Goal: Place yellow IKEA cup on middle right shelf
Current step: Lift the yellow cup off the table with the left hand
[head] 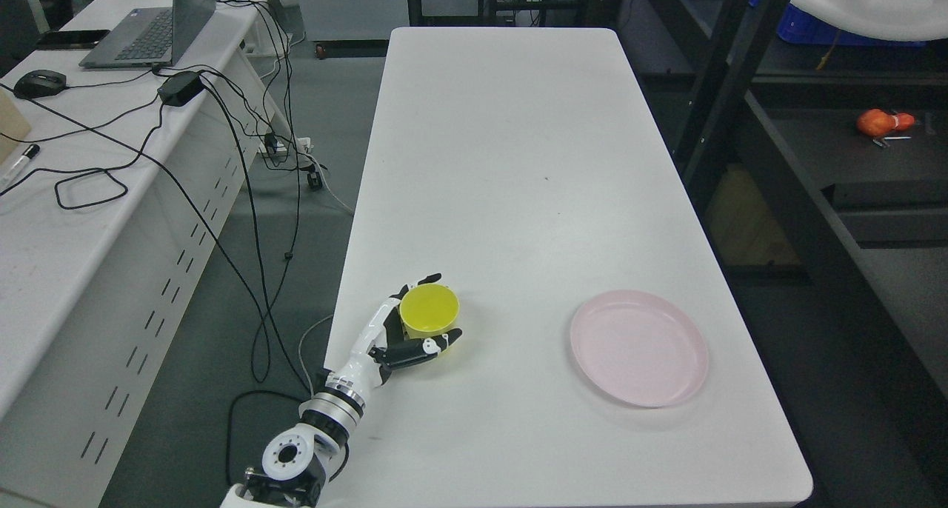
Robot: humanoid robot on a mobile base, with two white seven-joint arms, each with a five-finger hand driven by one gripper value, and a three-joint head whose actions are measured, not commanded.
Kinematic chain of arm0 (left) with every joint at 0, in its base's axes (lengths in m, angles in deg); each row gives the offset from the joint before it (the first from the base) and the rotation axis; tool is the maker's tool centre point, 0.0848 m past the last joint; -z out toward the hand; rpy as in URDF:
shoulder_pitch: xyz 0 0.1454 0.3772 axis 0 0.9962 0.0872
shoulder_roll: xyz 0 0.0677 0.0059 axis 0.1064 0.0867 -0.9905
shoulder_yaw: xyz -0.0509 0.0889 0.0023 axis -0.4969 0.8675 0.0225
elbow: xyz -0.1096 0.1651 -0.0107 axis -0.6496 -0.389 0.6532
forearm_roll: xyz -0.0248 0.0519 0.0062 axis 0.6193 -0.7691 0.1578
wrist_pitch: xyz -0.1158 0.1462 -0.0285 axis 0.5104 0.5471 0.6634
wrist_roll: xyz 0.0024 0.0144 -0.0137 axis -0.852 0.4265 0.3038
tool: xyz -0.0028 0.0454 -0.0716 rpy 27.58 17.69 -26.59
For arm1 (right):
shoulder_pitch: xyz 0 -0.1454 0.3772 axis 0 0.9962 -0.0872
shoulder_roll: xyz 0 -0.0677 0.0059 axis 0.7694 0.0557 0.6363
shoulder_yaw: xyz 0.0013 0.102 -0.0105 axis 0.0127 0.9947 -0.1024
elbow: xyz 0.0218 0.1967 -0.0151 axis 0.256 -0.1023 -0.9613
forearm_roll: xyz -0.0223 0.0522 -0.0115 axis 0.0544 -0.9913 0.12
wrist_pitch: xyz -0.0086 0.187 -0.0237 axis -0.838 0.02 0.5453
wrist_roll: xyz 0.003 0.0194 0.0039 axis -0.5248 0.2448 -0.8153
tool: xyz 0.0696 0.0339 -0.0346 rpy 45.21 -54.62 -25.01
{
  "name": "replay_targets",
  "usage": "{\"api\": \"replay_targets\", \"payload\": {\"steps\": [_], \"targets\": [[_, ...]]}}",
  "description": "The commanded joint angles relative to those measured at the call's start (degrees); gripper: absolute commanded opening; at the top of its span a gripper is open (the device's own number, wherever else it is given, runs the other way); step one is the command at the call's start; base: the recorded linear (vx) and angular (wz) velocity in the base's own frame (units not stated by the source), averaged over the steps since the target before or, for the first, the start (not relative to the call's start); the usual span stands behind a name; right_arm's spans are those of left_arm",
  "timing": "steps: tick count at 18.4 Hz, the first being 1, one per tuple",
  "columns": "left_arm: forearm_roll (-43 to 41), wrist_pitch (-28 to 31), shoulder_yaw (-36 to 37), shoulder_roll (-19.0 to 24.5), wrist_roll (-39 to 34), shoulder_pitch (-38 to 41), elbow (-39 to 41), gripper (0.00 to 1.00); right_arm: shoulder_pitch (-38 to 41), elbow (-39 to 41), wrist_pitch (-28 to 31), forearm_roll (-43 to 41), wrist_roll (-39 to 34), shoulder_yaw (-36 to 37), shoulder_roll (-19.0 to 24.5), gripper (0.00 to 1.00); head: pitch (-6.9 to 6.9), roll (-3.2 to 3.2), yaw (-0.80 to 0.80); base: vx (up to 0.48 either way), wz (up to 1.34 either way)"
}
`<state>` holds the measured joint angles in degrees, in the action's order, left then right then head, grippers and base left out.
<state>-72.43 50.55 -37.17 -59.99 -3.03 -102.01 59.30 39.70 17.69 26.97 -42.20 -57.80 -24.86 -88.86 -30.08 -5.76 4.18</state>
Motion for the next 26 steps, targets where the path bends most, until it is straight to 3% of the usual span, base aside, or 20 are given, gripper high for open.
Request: {"api": "replay_targets", "payload": {"steps": [1, 2, 4, 8, 12, 17, 26], "targets": [[2.5, -2.3, -2.5, 1.0, -0.1, -0.1, -3.9, 0.21, 0.8, 0.0, 0.0, -1.4, 0.0, -1.0, -1.0, 0.99, 0.00, 0.00, 0.00, 0.000, 0.00], [3.9, -2.5, -3.4, 1.0, -0.2, 0.0, -3.8, 0.11, 0.8, 0.0, 0.0, -1.4, 0.0, -1.0, -1.0, 0.99, 0.00, 0.00, 0.00, 0.000, 0.00], [5.8, -3.5, -5.3, 1.0, -0.4, 0.0, -3.8, 0.00, 0.8, 0.0, 0.0, -1.4, 0.0, -1.0, -1.0, 0.99, 0.00, 0.00, 0.00, 0.000, 0.00], [6.1, -4.3, -11.9, 1.0, 0.0, 0.8, 3.5, 0.00, 0.8, 0.0, 0.0, -1.4, 0.0, -1.0, -1.0, 0.99, 0.00, 0.00, 0.00, 0.000, 0.00], [8.9, -4.2, -12.1, 1.0, 0.2, 2.9, 15.5, 0.00, 0.8, 0.0, 0.0, -1.4, 0.0, -1.0, -1.0, 0.99, 0.00, 0.00, 0.00, -0.004, 0.00], [9.0, -4.4, -11.7, 1.0, 1.5, 4.0, 21.2, 0.00, 0.8, 0.0, 0.0, -1.4, 0.0, -1.0, -1.0, 0.99, 0.00, 0.00, 0.00, -0.045, 0.01], [8.9, -7.9, 1.5, 1.0, 3.6, 4.9, 27.8, 0.00, 0.8, 0.0, 0.0, -1.4, 0.0, -1.0, -1.0, 0.99, 0.00, 0.00, 0.00, -0.192, -0.02]]}}
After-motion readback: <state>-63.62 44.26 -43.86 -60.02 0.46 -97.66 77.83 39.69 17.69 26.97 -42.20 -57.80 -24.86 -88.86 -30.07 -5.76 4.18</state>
